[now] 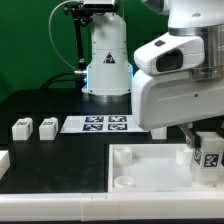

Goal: Assemble one leg

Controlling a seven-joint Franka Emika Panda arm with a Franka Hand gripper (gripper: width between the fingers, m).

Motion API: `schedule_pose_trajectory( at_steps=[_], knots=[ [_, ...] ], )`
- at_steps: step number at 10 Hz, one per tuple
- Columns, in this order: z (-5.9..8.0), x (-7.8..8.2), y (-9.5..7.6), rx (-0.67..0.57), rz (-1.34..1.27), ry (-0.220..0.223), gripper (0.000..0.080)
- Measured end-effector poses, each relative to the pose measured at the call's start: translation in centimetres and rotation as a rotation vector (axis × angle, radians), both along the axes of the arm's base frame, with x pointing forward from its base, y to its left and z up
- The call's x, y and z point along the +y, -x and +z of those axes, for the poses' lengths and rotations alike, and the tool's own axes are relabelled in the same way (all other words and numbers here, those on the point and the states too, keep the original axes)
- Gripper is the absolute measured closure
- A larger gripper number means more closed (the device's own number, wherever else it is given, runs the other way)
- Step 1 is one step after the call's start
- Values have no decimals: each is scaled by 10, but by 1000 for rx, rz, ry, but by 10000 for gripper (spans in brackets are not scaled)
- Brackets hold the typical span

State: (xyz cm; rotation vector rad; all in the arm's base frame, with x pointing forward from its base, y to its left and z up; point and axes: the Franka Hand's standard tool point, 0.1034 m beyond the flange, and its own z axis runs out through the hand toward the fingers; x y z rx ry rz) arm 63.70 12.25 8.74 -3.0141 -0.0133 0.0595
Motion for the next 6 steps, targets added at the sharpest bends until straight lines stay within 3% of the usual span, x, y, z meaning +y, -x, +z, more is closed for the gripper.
schedule_pose_trajectory(
  at_steps=[6],
  knots=[
    [-1, -7, -7, 77, -933, -52, 495]
  ],
)
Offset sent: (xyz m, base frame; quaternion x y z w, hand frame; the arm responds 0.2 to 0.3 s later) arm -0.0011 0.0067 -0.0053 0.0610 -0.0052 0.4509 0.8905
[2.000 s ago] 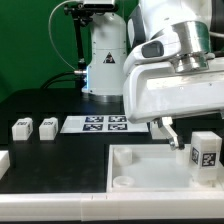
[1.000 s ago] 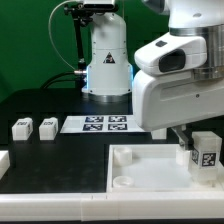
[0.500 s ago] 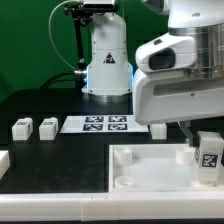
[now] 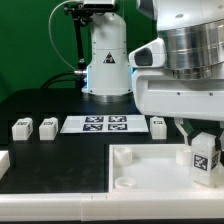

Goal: Assemble one leg

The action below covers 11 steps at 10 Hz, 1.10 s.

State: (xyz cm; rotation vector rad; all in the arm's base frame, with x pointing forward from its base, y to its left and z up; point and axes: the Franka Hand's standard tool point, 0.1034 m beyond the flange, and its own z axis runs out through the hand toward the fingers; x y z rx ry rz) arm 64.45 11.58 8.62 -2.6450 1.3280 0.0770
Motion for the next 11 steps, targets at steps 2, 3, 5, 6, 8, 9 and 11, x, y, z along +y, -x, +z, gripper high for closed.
schedule_pose_trajectory(
  at_steps=[2, 3, 5, 6, 8, 9, 11],
  knots=[
    [0, 0, 0, 36, -225, -16, 495],
    [0, 0, 0, 33, -212, -16, 495],
    [0, 2, 0, 25, -164, -18, 247],
    [-2, 4, 2, -1, -11, -11, 180],
    [-2, 9, 4, -78, 386, 37, 155],
    [-2, 8, 4, -94, 476, 38, 151],
    [-7, 0, 6, -152, 851, 91, 150]
  ],
)
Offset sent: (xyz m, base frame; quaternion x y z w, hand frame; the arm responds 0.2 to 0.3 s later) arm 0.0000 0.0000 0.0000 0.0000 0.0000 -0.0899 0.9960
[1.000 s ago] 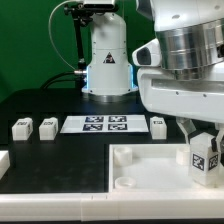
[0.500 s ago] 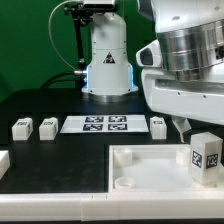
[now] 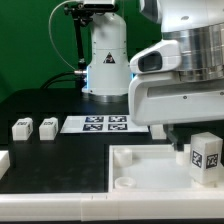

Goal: Assemble one leg

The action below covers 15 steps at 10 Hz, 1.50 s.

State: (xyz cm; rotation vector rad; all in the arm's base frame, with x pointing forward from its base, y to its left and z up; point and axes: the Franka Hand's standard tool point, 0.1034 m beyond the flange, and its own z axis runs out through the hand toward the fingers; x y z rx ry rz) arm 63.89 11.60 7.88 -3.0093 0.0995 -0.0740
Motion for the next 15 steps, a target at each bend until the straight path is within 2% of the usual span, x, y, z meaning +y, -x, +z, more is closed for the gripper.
schedule_pose_trajectory(
  at_steps=[1, 2, 3, 4, 5, 6, 7, 9, 12, 13, 15],
  knots=[
    [-1, -1, 1, -16, 115, 20, 150],
    [-1, -4, -1, -55, 407, 66, 150],
    [0, -5, -4, -87, 518, 75, 150],
    [0, -4, -4, -83, 468, 68, 150],
    [0, -4, -4, -80, 440, 64, 264],
    [0, -1, -3, -65, 297, 46, 404],
    [0, -1, -3, -52, 185, 33, 509],
    [0, -2, -4, -36, 49, 24, 508],
    [-1, -6, -3, 30, -523, -17, 508],
    [-2, -7, -1, 70, -790, -45, 508],
    [-2, -5, 0, 136, -1010, -49, 507]
  ],
)
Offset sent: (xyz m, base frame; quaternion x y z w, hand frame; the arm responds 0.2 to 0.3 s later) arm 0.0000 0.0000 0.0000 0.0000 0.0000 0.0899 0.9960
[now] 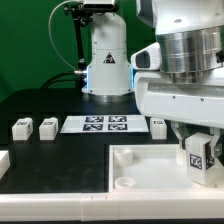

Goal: Assemble one leg

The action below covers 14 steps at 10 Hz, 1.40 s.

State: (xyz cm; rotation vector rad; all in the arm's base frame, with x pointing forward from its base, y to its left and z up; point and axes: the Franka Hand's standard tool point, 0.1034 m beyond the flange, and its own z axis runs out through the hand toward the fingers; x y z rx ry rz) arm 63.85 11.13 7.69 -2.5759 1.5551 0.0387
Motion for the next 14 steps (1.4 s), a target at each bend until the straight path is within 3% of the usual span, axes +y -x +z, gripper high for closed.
schedule_pose_trajectory(
  at_steps=[3, 5, 6, 7, 8, 9, 12, 13, 14],
  knots=[
    [-1, 9, 2, 48, -350, -25, 506],
    [-1, 10, 2, 43, -327, -19, 506],
    [-1, 9, 2, 28, -227, -13, 427],
    [1, 5, 0, -7, -48, -2, 291],
    [2, 7, -1, -30, 89, 13, 291],
    [1, 7, 0, -42, 199, 19, 180],
    [1, 7, 0, -71, 493, 43, 151],
    [1, 7, 0, -81, 783, 90, 151],
    [2, 7, 0, -92, 894, 97, 151]
  ],
)
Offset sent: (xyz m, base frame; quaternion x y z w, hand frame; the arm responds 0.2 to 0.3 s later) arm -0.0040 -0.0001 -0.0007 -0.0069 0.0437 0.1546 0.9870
